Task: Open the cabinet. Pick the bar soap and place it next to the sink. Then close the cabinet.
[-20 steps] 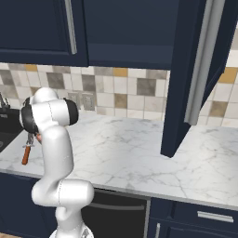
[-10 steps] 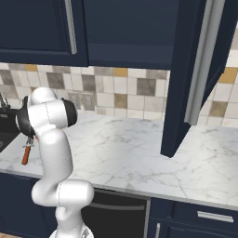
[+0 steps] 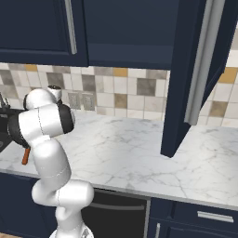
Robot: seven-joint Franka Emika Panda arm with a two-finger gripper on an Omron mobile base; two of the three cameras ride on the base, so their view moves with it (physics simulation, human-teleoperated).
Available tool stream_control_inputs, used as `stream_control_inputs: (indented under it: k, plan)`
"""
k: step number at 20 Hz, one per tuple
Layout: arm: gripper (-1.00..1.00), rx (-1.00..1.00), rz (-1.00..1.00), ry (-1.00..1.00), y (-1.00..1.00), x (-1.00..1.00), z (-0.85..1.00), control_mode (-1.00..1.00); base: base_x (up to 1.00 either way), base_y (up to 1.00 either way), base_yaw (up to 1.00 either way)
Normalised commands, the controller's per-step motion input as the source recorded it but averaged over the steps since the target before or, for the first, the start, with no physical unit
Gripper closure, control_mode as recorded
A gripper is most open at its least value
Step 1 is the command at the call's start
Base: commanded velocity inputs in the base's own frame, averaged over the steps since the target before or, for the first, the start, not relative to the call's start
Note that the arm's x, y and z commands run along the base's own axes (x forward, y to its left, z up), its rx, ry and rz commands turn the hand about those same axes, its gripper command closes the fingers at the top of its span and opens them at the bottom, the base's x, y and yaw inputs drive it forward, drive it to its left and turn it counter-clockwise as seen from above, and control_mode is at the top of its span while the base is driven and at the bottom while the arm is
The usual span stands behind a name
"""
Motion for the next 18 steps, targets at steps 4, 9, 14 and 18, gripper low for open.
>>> stream_control_inputs:
  k: [4,9,14,18]
  plan:
    - [-1.0,0.07,-0.15,0.0,-0.79,-0.9,0.0,-1.0,0.0,0.0,0.0]
    - [-1.0,0.06,-0.14,0.0,-0.76,-0.75,0.0,-1.0,0.0,0.0,0.0]
    - [-1.0,0.02,-0.08,-0.07,-0.57,-0.69,0.13,-1.0,0.0,0.0,0.0]
    - [-1.0,0.01,-0.08,-0.04,-0.56,-0.94,0.41,-1.0,0.0,0.0,0.0]
